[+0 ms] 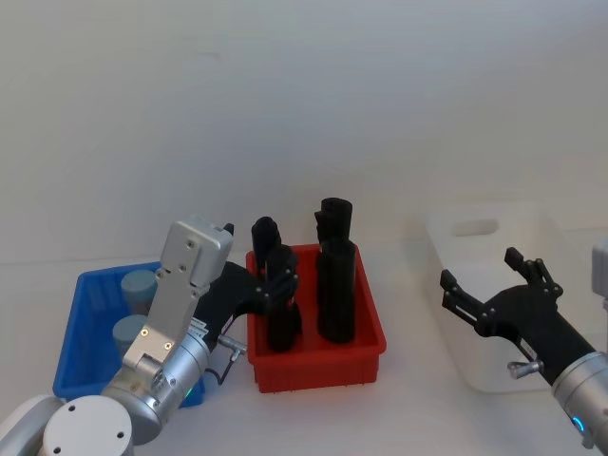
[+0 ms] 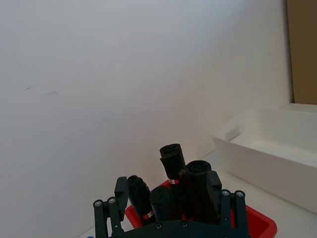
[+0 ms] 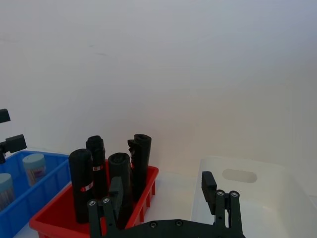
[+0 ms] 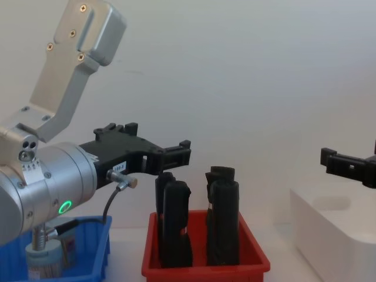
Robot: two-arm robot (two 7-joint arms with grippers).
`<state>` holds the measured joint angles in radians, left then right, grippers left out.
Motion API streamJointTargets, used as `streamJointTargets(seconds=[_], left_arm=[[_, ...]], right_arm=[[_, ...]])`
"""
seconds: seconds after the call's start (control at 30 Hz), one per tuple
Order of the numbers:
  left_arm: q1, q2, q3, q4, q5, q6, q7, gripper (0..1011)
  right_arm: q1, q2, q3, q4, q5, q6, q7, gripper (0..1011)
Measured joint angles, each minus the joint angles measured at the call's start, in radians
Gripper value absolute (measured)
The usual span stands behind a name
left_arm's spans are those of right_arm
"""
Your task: Pick the cotton swabs from the blue box and place them into the white box.
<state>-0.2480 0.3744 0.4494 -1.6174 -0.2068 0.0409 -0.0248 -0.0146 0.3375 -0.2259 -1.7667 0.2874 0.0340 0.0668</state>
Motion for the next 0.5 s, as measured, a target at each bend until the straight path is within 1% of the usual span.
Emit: streamJointTargets(seconds=[0.17, 0.2, 0.5], left_arm=[[-0.011, -0.008, -0.006, 0.011, -0.012, 0.038, -0.009, 1000], [-0.011, -0.008, -0.006, 0.011, -0.012, 0.038, -0.009, 1000], [-0.029, -0.017, -0.025, 0.04, -0.054, 0.108, -0.002, 1000]], right_arm=[[0.0, 0.0, 0.0, 0.0, 0.0, 0.0, 0.0, 1001], [0.0, 0.0, 0.0, 0.0, 0.0, 0.0, 0.0, 1001], [0.0, 0.0, 0.0, 0.0, 0.0, 0.0, 0.0, 1001]])
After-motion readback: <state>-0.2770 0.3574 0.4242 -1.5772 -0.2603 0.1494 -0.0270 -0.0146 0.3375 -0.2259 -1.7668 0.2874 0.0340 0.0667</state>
